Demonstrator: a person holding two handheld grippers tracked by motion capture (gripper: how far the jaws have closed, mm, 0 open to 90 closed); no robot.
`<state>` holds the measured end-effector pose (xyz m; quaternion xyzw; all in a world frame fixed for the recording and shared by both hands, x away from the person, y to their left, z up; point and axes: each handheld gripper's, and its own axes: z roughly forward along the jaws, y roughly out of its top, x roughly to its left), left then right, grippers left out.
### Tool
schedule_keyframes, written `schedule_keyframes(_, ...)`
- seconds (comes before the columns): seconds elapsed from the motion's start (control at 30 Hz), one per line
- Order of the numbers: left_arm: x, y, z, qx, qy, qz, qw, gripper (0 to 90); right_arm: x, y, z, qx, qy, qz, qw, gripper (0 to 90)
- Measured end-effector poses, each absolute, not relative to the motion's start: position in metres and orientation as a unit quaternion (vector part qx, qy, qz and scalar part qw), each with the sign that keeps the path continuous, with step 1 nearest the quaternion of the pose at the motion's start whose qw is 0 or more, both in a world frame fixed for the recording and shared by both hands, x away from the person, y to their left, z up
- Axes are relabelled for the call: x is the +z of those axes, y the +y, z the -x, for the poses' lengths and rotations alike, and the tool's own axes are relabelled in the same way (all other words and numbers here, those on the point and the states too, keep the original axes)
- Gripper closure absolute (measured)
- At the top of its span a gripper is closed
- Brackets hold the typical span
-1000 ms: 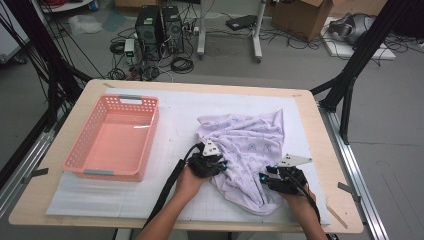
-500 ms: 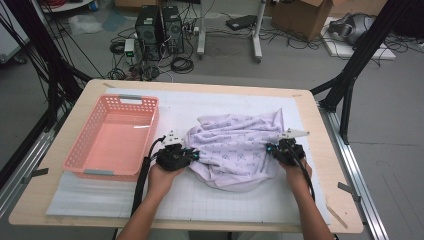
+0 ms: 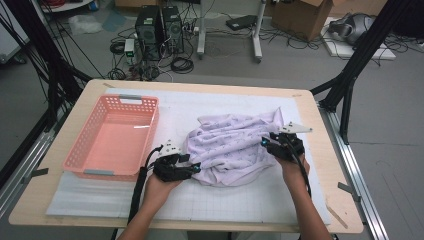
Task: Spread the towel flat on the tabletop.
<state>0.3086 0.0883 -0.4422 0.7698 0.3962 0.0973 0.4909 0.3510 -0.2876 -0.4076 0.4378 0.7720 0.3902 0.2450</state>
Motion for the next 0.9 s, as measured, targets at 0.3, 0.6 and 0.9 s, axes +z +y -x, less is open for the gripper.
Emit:
schedule_keyframes(0.3, -0.446, 0.056, -0.329, 0.098, 0.382, -0.801, 0.450, 48.1, -0.433, -0.264, -0.288, 0.418, 0.818, -0.375, 0.125, 46.4)
schedule_keyframes(0.6, -0.432, 0.067, -0.344, 0.121, 0.410, -0.784, 0.450, 75.8, -0.437, -0.284, -0.275, 0.383, 0.851, -0.341, 0.112, 79.8)
schedule_keyframes(0.9, -0.433, 0.066, -0.325, 0.085, 0.377, -0.805, 0.451, 79.2, -0.431, -0.329, -0.243, 0.366, 0.864, -0.326, 0.119, 80.1)
